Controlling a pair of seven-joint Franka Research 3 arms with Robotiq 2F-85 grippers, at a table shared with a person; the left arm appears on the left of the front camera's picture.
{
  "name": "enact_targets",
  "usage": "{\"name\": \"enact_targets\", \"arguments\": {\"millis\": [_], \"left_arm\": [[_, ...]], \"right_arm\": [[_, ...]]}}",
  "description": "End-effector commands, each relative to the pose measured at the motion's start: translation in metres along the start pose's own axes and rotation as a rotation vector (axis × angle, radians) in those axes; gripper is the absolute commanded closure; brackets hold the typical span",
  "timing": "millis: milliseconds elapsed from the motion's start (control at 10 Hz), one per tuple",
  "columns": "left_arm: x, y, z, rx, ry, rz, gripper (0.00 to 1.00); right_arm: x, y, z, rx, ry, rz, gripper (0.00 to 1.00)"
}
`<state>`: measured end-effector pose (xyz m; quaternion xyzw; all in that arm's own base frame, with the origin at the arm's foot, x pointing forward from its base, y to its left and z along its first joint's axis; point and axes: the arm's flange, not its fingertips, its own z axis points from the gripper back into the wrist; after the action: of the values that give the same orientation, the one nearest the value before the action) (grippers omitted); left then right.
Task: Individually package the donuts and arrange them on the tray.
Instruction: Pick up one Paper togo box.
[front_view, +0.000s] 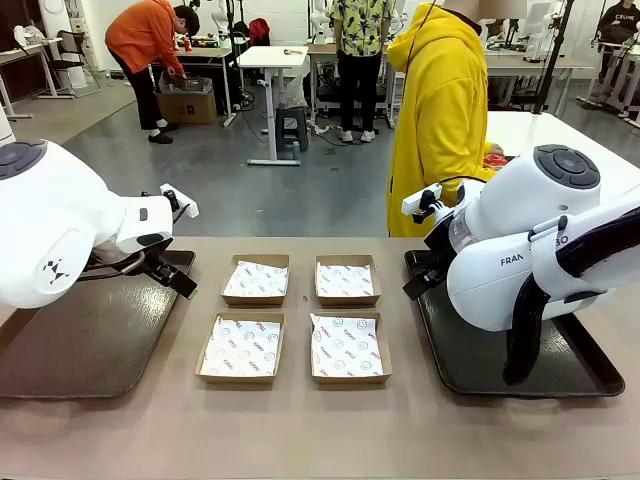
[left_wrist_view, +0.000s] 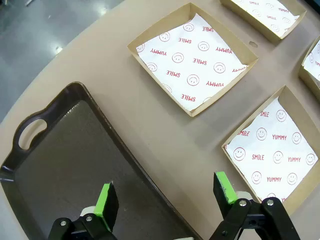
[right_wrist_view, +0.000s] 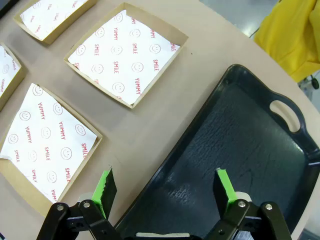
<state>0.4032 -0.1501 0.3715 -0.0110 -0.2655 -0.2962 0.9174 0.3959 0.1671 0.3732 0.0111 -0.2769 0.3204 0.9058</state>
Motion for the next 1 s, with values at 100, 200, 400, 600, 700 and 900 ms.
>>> {"name": "enact_targets", "arguments": {"millis": [100, 200, 400, 600, 700, 900], "left_arm": [[0.000, 0.000, 0.000, 0.000, 0.000, 0.000, 0.00], [-0.005, -0.003, 0.009, -0.025, -0.011, 0.005, 0.00], [-0.035, -0.014, 0.044, -0.039, 0.078, -0.015, 0.00], [-0.061, -0.019, 0.078, -0.040, 0.117, -0.041, 0.00], [-0.069, -0.023, 0.084, -0.067, 0.157, -0.073, 0.00], [-0.076, -0.030, 0.088, -0.063, 0.165, -0.091, 0.00]], "right_arm": [[0.000, 0.000, 0.000, 0.000, 0.000, 0.000, 0.00], [-0.003, 0.004, 0.003, -0.040, 0.035, -0.030, 0.00], [-0.025, 0.021, 0.034, -0.031, 0.106, -0.026, 0.00], [-0.056, 0.032, 0.084, 0.005, 0.144, 0.030, 0.00], [-0.071, 0.037, 0.099, 0.031, 0.142, 0.045, 0.00], [-0.089, 0.048, 0.116, -0.039, 0.145, 0.097, 0.00]]}}
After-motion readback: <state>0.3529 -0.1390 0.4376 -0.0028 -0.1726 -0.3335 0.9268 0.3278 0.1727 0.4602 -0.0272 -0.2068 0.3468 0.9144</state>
